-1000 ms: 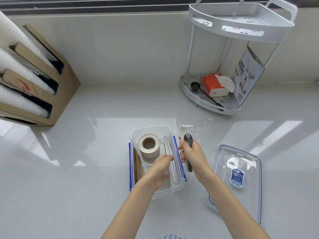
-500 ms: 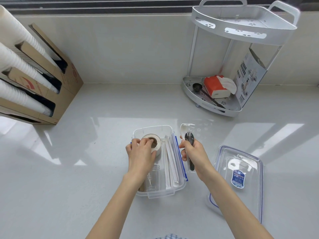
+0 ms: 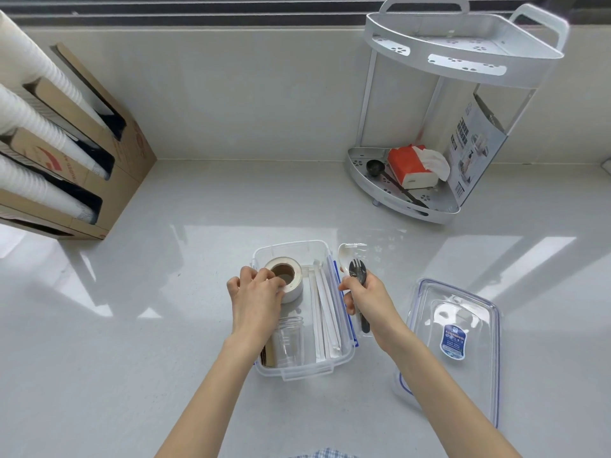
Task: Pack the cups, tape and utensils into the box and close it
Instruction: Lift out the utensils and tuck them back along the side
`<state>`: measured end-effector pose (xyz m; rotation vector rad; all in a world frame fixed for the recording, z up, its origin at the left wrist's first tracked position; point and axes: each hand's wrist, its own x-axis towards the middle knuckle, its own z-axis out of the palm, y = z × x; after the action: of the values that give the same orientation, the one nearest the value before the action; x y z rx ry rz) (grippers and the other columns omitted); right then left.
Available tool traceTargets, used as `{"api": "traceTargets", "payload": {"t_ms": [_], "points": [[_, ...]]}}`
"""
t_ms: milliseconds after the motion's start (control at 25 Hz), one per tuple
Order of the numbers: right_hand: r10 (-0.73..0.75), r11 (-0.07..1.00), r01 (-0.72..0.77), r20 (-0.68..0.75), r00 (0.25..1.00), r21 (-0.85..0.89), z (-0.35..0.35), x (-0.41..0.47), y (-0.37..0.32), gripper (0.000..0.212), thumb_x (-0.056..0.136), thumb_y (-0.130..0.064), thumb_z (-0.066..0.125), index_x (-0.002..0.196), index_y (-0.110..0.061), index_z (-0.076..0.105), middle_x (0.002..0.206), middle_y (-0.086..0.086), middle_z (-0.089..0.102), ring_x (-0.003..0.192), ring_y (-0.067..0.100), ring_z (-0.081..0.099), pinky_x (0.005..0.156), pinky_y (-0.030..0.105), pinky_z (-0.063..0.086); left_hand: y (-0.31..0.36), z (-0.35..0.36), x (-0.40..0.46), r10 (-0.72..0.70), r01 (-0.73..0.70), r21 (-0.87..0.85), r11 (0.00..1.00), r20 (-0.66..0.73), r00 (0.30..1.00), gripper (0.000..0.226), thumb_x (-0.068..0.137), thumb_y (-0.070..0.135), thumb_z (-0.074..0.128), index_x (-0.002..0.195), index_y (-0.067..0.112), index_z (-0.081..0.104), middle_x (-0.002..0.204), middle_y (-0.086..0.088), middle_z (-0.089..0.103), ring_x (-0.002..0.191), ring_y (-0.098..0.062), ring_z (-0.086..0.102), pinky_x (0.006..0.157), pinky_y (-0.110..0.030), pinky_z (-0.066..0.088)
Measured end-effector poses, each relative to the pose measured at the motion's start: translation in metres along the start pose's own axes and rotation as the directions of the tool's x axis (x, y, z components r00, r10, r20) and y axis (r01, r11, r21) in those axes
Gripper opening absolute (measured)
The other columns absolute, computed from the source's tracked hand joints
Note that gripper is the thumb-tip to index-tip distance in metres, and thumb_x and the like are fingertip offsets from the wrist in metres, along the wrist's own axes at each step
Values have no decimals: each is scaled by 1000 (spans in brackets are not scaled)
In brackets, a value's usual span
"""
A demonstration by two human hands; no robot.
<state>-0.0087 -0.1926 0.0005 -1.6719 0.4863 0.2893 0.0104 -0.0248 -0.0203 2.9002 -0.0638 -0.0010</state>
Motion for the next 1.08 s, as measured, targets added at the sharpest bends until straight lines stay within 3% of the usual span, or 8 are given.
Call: {"api": "traceTargets", "payload": {"t_ms": [200, 320, 480, 600, 680, 800, 920, 1080], "points": [[-15, 1000, 15, 11, 1000, -6, -1, -1, -2, 18, 93, -15, 42, 79, -10, 51, 57, 2, 44, 51, 13, 40, 55, 21, 40, -2, 6, 0, -14, 13, -22, 1000, -32, 999, 37, 89, 8, 41, 118, 22, 59, 126, 7, 56, 118, -21, 35, 85, -30, 11], [-60, 998, 59, 25, 998, 33, -2, -1, -4, 22, 95, -18, 39, 83, -7, 55, 53, 0, 46, 46, 12, 40, 55, 20, 40, 8, -3, -1, -17, 2, -220, 975, -68, 998, 31, 89, 15, 45, 115, 21, 60, 122, 6, 58, 114, -20, 41, 84, -29, 16], [-180, 977, 166, 105, 978, 132, -1, -4, -15, 17, 97, -11, 36, 92, -10, 52, 67, -3, 62, 39, 2, 47, 45, 16, 42, 33, -22, -5, -2, 20, -741, 671, 25, 1000, 28, 87, 21, 54, 112, 13, 62, 108, 2, 64, 95, -14, 56, 81, -15, 42], [-219, 973, 198, 197, 956, 121, 5, -8, -19, 21, 96, -10, 36, 89, -17, 54, 74, -1, 64, 43, 2, 51, 46, 17, 43, 43, -30, -7, 31, 174, -878, 445, 209, 977, 25, 88, 26, 52, 106, 13, 63, 94, 4, 66, 79, 5, 61, 69, -6, 43], [-222, 974, 205, 249, 943, 93, 9, -11, -18, 24, 97, -9, 35, 88, -19, 55, 75, 1, 64, 44, 1, 54, 46, 15, 45, 45, -32, -10, 10, 240, -907, 345, 259, 966, 15, 88, 26, 53, 88, 16, 64, 77, 6, 63, 62, 9, 60, 69, -13, 43], [-204, 979, 191, 315, 927, 72, 12, -16, -16, 25, 98, -12, 34, 94, -18, 59, 85, 3, 68, 63, 2, 65, 63, 12, 53, 39, -31, -12, -70, 286, -924, 252, 278, 958, 16, 89, 23, 51, 85, 17, 65, 82, -1, 67, 80, -12, 63, 80, -27, 46], [-209, 969, 240, 310, 928, -65, 16, -18, -17, 27, 98, -21, 36, 95, -28, 63, 102, 10, 66, 90, 13, 61, 80, 12, 45, 28, -32, -10, -133, 303, -930, 209, 280, 951, 17, 89, 23, 52, 82, 19, 68, 87, -3, 72, 91, -21, 64, 89, -33, 47], [-315, 885, 353, 166, 934, -304, 24, -15, -22, 26, 95, -27, 43, 103, -18, 67, 78, 4, 49, 69, 15, 47, 57, 6, 35, 17, -32, -10, -206, 297, -934, 196, 257, 944, 19, 88, 21, 53, 88, 10, 69, 84, -8, 70, 81, -22, 62, 82, -34, 48]]}}
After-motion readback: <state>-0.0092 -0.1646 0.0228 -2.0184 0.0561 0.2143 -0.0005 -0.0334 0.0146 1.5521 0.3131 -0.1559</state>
